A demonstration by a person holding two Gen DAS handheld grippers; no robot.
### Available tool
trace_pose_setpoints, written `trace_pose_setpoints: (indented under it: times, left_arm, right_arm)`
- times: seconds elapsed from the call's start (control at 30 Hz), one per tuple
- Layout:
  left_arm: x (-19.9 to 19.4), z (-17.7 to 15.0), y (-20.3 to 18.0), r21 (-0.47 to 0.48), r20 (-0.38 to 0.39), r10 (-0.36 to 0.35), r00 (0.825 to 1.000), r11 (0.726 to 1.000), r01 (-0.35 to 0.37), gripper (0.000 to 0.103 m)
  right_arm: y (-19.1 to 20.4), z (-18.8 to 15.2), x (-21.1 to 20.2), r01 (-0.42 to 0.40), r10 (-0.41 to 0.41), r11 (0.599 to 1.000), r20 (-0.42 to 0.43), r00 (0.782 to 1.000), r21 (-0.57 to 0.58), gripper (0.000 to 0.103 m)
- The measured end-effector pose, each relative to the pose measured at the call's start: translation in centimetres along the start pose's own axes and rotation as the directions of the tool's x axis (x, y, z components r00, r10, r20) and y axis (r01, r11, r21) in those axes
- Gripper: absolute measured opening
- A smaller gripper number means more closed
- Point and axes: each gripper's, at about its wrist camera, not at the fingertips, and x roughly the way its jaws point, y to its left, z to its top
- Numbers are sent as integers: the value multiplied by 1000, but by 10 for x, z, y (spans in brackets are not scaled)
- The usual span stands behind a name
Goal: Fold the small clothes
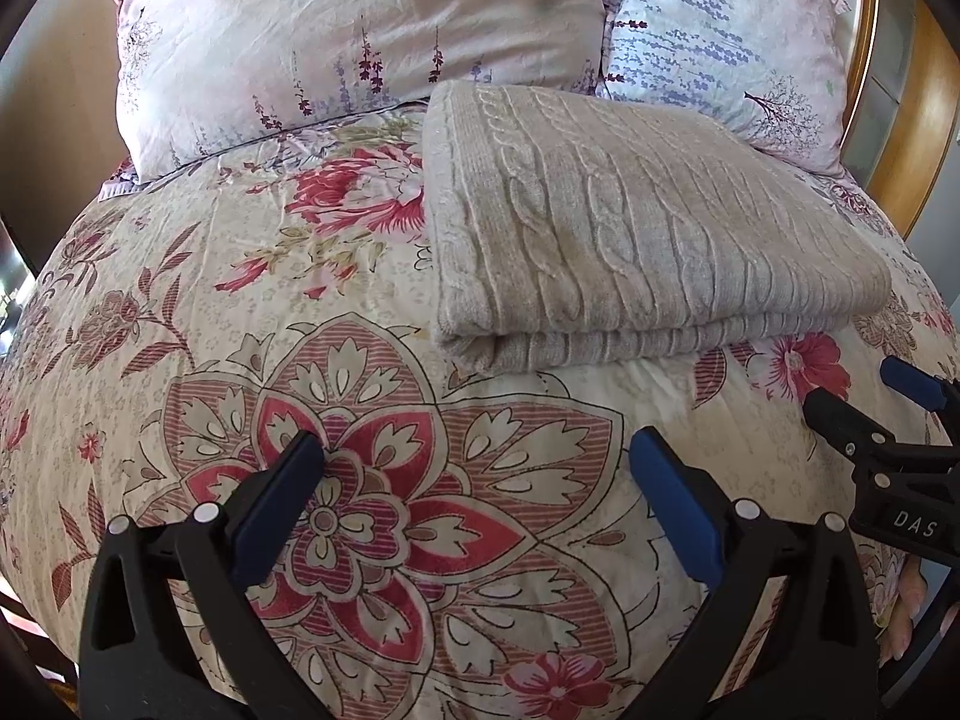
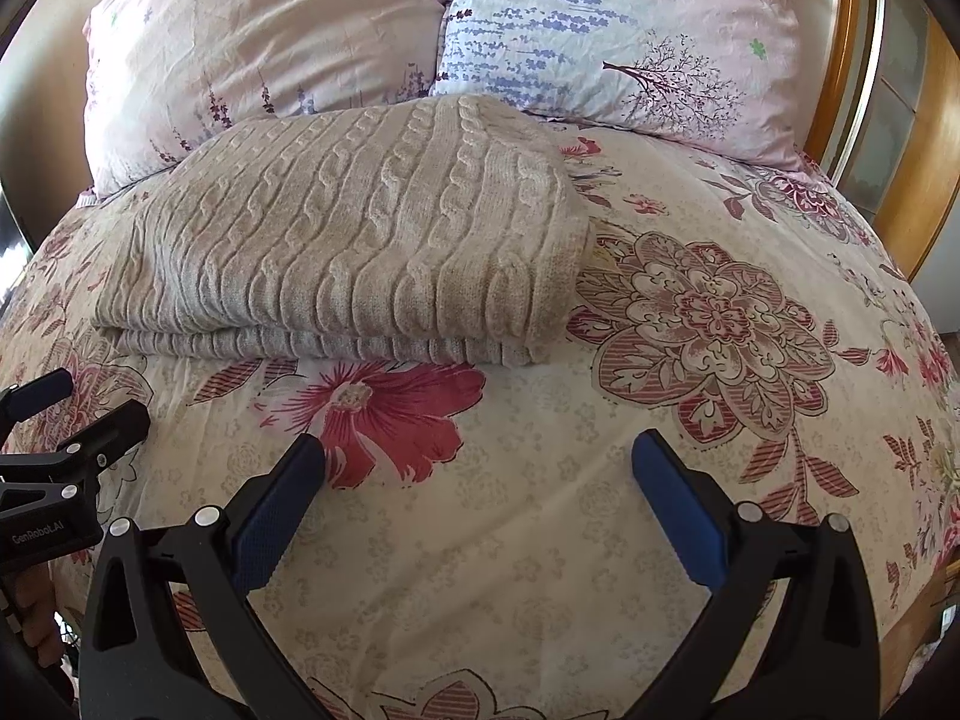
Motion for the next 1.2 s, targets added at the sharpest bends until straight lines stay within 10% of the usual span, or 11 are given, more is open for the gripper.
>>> trace_pose_setpoints:
  times: [1.2]
  left_arm:
    - [3, 0, 1, 15, 24, -9, 1000, 1000, 9, 101]
  right_arm:
    - [0, -3, 1, 5, -6, 1000, 19, 1000, 14, 102]
